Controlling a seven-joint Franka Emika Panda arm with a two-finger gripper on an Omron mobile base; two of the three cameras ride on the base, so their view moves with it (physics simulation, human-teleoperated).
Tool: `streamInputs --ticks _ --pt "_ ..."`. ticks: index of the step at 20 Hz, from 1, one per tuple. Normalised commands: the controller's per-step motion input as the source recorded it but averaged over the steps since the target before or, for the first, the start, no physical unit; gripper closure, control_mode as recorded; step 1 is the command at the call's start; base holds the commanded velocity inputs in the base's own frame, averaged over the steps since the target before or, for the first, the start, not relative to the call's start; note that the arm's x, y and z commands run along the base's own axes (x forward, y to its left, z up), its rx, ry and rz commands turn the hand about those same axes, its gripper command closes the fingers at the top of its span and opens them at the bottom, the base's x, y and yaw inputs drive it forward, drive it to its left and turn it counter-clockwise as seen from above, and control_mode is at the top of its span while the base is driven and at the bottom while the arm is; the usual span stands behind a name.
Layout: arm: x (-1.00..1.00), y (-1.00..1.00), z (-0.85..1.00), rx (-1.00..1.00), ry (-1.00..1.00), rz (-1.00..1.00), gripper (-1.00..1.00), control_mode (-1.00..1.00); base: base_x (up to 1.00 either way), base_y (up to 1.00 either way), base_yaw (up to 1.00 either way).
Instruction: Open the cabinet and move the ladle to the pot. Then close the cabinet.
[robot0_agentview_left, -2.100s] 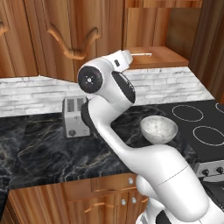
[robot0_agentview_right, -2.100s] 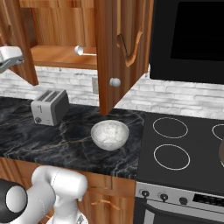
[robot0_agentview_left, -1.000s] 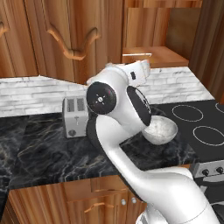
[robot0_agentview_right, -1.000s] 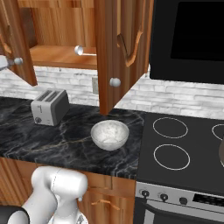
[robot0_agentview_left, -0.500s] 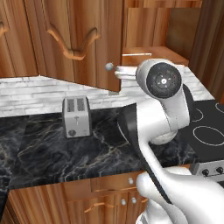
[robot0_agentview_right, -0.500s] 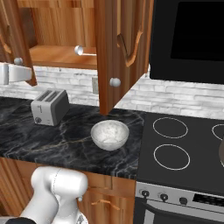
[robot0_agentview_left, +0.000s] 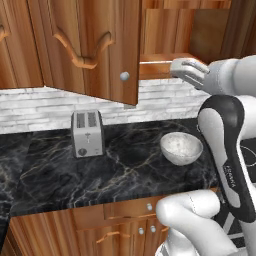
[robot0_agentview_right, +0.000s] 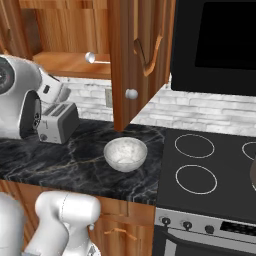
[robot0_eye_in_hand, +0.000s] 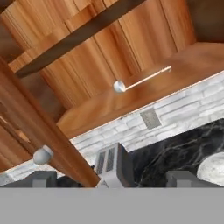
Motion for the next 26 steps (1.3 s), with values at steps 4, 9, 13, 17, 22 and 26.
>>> streamInputs --ticks 4,9,13,17,22,26 --pt "0.41 -0.08 -0.02 0.28 0.01 0.34 -1.00 -1.00 0.00 0.00 0.00" --pt "0.58 0.00 -0.02 0.19 0.00 0.27 -1.00 -1.00 0.00 0.00 0.00" --pt "0.52 0.03 -0.01 0.12 0.00 0.21 -1.00 -1.00 0.00 0.00 0.00" --pt "0.34 0.19 0.00 0.10 0.00 0.16 -1.00 -1.00 0.00 0.00 0.00" --pt "0.21 0.35 0.00 0.06 0.00 0.12 -1.00 -1.00 0.00 0.00 0.00" --pt "0.23 0.39 0.00 0.06 0.00 0.10 -1.00 -1.00 0.00 0.00 0.00"
